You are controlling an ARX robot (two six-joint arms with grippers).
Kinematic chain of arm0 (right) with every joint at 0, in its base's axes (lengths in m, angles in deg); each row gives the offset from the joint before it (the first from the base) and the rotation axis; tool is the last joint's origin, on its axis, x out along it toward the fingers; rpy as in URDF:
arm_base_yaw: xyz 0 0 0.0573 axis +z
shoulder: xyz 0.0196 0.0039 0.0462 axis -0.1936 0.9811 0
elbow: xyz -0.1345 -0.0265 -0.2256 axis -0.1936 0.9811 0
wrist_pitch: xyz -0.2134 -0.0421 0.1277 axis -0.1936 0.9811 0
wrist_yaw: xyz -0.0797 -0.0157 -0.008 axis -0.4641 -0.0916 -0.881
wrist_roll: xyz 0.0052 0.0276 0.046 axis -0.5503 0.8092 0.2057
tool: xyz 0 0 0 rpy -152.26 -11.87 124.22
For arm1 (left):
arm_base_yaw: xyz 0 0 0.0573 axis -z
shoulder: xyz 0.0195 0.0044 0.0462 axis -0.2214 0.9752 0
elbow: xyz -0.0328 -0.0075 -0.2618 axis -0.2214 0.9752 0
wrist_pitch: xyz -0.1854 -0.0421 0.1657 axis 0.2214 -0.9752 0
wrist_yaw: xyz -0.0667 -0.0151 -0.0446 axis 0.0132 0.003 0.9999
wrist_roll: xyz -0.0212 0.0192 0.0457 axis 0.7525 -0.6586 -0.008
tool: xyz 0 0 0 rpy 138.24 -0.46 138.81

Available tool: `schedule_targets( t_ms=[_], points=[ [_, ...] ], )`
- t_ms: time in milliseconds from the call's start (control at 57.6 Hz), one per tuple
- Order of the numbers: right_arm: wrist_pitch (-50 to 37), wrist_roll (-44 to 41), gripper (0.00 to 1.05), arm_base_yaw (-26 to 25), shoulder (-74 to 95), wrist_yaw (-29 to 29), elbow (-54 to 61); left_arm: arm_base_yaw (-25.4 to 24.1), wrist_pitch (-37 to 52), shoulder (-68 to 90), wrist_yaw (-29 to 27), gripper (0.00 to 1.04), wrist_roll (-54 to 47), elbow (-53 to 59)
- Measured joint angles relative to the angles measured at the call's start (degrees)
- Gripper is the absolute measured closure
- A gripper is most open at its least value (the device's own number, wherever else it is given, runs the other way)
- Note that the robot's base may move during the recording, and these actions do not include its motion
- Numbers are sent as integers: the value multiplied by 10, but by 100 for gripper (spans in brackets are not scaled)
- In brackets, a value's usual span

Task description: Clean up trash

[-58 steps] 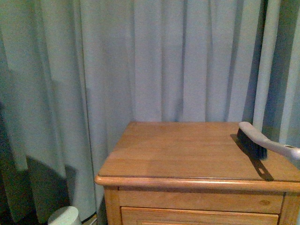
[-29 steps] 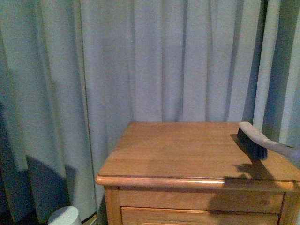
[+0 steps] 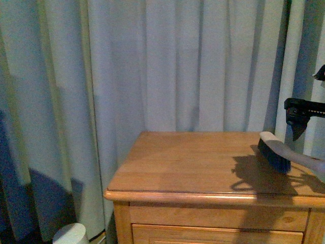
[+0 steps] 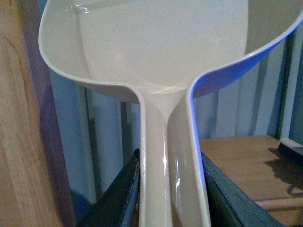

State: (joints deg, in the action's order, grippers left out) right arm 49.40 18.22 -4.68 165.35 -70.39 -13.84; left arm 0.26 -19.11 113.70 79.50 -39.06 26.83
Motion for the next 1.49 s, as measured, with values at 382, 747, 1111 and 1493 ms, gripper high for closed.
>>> schedule_targets(
  t_ms=[382, 747, 1111, 1493],
  points=[
    [-27, 15, 7, 4, 71, 17, -11, 0, 0, 0, 0, 76, 0, 0],
    [-33, 24, 35, 11, 102, 2, -21, 0, 0, 0, 0, 76, 0, 0],
    [-56, 11, 83, 4, 101, -7, -21, 0, 0, 0, 0, 76, 0, 0],
    [-208, -71, 84, 2, -3, -24, 82, 0, 0, 0, 0, 76, 0, 0]
  ],
)
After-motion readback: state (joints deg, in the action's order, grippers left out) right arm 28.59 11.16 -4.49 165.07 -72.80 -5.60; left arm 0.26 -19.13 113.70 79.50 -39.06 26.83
